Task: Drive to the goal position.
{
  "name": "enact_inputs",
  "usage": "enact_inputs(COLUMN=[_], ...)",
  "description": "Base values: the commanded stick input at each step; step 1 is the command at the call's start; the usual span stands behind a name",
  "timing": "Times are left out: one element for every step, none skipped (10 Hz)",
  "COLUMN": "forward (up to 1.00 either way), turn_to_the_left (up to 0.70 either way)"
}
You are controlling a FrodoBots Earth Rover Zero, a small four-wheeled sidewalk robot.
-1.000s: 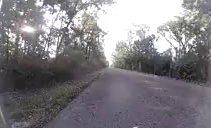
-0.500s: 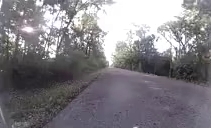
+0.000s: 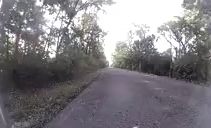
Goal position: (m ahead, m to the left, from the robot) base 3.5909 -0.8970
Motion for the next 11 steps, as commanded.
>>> enact_inputs(forward=[0.05, 0.05, 0.05, 0.05, 0.05, 0.05, 0.05, 0.05, 0.05, 0.05, 0.05], turn_to_the_left=[0.00, 0.00, 0.00, 0.00, 0.00, 0.00, 0.00, 0.00, 0.00, 0.00, 0.00])
